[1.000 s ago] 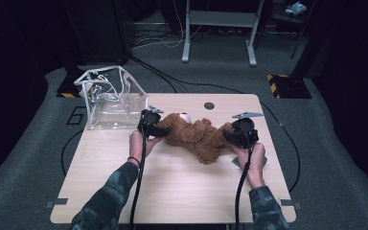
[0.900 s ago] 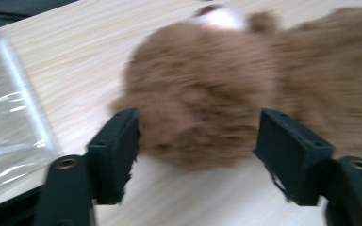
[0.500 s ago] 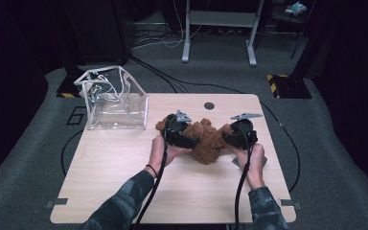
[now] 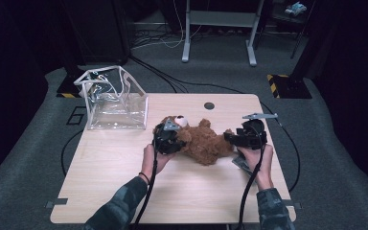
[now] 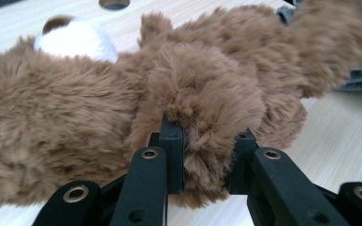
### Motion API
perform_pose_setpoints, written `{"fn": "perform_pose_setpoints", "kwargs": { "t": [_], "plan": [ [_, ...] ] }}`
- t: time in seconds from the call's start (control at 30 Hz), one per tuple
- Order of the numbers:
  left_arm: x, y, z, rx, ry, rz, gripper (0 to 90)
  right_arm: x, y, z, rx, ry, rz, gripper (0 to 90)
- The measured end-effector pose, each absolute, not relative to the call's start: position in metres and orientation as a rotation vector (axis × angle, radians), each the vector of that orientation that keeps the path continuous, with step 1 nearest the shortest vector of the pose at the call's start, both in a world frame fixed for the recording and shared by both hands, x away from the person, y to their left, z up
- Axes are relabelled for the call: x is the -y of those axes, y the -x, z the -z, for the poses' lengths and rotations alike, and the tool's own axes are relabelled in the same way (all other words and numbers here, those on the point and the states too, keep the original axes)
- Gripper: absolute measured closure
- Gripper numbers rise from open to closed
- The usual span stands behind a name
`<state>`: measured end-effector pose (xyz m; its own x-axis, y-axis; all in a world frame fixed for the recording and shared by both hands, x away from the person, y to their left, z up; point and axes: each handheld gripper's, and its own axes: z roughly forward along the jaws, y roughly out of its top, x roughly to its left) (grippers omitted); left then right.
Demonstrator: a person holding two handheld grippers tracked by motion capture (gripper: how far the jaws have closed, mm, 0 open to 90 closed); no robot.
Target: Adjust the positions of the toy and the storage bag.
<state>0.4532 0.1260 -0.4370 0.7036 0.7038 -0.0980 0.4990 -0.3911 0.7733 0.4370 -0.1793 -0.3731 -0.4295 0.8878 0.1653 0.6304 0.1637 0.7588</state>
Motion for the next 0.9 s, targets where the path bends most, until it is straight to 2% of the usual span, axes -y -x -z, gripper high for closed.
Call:
{"fn": "perform_pose_setpoints", "kwargs": {
  "t": [0.13, 0.3, 0.43, 0.53, 0.6, 0.7, 0.73, 0.8, 0.9],
  "plan": [
    [-0.137, -0.447, 0.448, -0.945, -2.062, -0.288, 74.8, 0.181, -0.445, 0.378, -2.144, -1.496, -1.071, 28.7],
    [-0.144, -0.443, 0.454, -0.966, -2.042, -0.276, 74.5, 0.173, -0.47, 0.407, -2.258, -1.583, -0.915, 24.9],
    [-0.145, -0.442, 0.455, -0.97, -2.043, -0.276, 74.4, 0.169, -0.488, 0.429, -2.286, -1.649, -0.867, 26.1],
    [-0.145, -0.441, 0.457, -0.971, -2.042, -0.274, 74.5, 0.168, -0.497, 0.444, -2.319, -1.731, -0.867, 35.9],
    [-0.145, -0.44, 0.458, -0.975, -2.036, -0.277, 74.6, 0.17, -0.499, 0.451, -2.324, -1.759, -0.885, 49.0],
    [-0.145, -0.44, 0.459, -0.973, -2.034, -0.283, 75.0, 0.17, -0.497, 0.455, -2.316, -1.765, -0.892, 76.0],
    [-0.145, -0.44, 0.459, -0.972, -2.031, -0.285, 75.4, 0.17, -0.497, 0.456, -2.316, -1.755, -0.89, 81.3],
    [-0.146, -0.439, 0.457, -0.962, -2.043, -0.294, 75.9, 0.169, -0.495, 0.455, -2.308, -1.758, -0.886, 85.6],
    [-0.146, -0.439, 0.456, -0.96, -2.033, -0.3, 76.1, 0.168, -0.493, 0.453, -2.302, -1.74, -0.874, 87.1]
  ]
}}
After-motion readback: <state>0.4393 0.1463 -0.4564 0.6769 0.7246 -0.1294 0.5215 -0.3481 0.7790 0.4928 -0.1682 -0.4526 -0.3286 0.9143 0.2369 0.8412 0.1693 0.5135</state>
